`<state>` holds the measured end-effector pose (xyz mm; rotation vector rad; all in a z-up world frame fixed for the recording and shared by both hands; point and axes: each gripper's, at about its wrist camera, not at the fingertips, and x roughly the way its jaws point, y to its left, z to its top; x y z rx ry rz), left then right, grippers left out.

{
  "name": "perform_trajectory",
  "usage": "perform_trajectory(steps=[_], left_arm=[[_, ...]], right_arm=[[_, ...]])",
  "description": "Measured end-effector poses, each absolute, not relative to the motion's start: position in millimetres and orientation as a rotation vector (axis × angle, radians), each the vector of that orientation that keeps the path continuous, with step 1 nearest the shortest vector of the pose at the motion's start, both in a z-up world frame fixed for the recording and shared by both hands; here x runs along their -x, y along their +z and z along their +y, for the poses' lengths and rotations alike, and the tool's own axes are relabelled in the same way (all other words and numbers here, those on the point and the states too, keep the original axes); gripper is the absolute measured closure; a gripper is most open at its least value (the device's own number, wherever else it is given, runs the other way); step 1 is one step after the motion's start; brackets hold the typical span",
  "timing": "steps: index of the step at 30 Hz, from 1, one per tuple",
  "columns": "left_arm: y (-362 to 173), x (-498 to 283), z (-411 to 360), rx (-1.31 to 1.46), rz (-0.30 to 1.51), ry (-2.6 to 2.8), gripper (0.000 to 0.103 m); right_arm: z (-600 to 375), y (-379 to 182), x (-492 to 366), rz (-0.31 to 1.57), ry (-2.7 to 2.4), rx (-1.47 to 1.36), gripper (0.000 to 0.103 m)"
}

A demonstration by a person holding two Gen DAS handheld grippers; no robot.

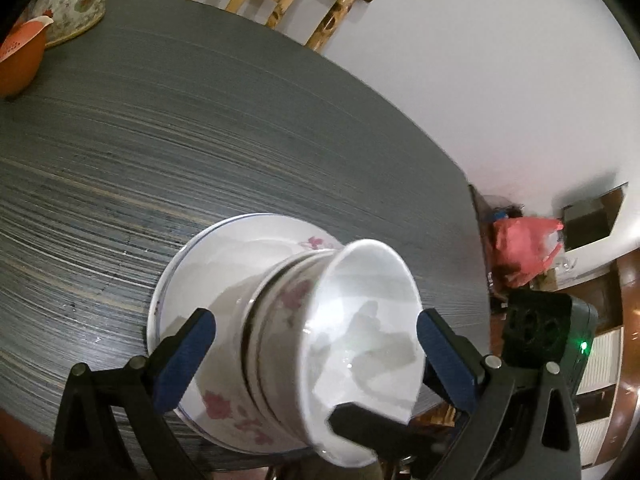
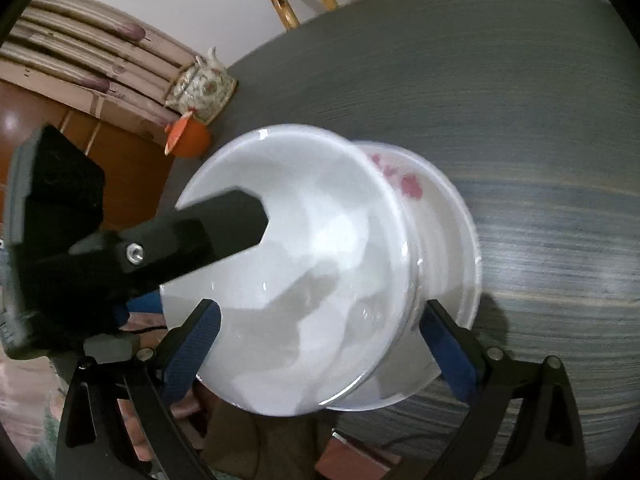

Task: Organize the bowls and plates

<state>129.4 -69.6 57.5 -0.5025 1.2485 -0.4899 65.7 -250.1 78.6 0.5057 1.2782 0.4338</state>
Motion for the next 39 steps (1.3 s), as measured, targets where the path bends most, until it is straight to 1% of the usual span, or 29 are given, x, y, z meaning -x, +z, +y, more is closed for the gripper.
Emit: perform_trajectory(steps=[5, 8, 14, 20, 24, 30, 34, 39], left_arm=[[68, -121, -63, 0.481, 1.22, -0.486, 0.001], [81, -111, -51, 0.444, 1.174, -0.448, 0.001], [108, -80, -40, 0.255, 1.072, -0.293, 0.0], [125, -37, -37, 0.109, 0.98, -0.215, 0.0], [125, -18, -37, 0.041, 0.948, -0.179, 0.0], [124, -1, -32, 0.054, 0.947, -0.155, 0.0], [125, -1, -33, 0.03, 0.93, -0.14, 0.0], [123, -1, -36, 0.011, 0.93, -0.141, 0.0]], right_arm=[[-260, 93, -60, 1.262, 0.395, -0.486, 0.003], [-268, 106, -51, 1.223, 0.363, -0.469, 0.003], [-273, 136, -26, 1.111, 0.263, -0.382, 0.003], [-263, 151, 5, 1.03, 0.193, -0.311, 0.002], [-258, 156, 27, 0.963, 0.14, -0.284, 0.0], [-243, 156, 47, 0.912, 0.098, -0.232, 0.0], [-238, 152, 57, 0.919, 0.059, -0.164, 0.0], [-228, 153, 67, 0.884, 0.049, -0.094, 0.0]])
